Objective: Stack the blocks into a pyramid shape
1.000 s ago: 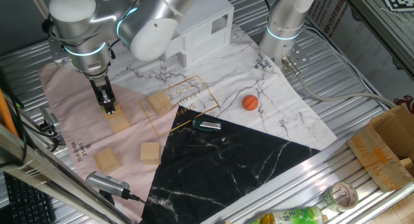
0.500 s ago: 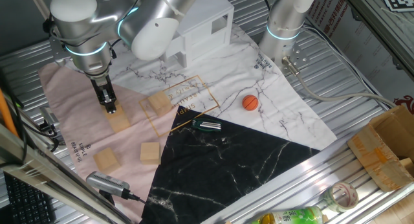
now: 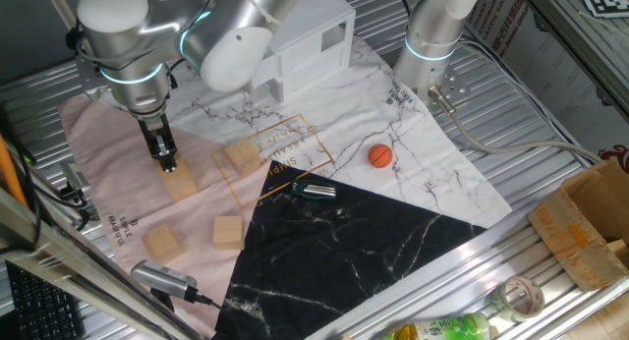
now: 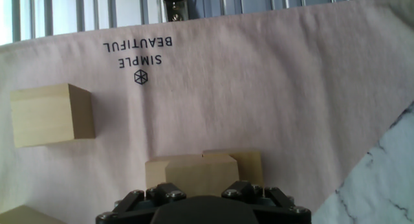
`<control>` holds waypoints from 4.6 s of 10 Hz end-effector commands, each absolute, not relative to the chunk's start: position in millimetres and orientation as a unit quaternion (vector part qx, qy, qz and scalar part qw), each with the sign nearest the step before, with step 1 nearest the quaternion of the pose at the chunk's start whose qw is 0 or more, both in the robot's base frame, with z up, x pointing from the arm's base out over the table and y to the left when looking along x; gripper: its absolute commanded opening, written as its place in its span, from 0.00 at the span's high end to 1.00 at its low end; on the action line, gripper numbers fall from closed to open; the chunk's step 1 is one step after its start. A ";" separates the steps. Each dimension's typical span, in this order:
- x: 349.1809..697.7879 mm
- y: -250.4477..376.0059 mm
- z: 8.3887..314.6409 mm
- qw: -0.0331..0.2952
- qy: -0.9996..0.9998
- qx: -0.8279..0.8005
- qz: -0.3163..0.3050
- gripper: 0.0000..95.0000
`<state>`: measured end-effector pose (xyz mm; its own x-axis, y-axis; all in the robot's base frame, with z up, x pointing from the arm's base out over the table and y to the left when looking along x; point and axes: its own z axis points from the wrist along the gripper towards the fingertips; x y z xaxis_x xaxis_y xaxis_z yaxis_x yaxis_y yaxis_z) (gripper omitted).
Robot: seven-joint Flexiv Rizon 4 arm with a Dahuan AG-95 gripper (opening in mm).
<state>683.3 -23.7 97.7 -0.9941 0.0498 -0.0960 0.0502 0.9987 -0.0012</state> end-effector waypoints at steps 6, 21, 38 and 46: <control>683.6 -23.9 97.0 0.049 0.999 0.002 -0.004 0.40; 655.5 -22.5 123.4 0.047 0.999 -0.010 -0.017 0.00; 557.5 -9.7 100.3 -0.007 1.000 0.003 -0.003 0.00; 557.5 -9.7 100.3 -0.007 1.000 -0.012 -0.018 0.20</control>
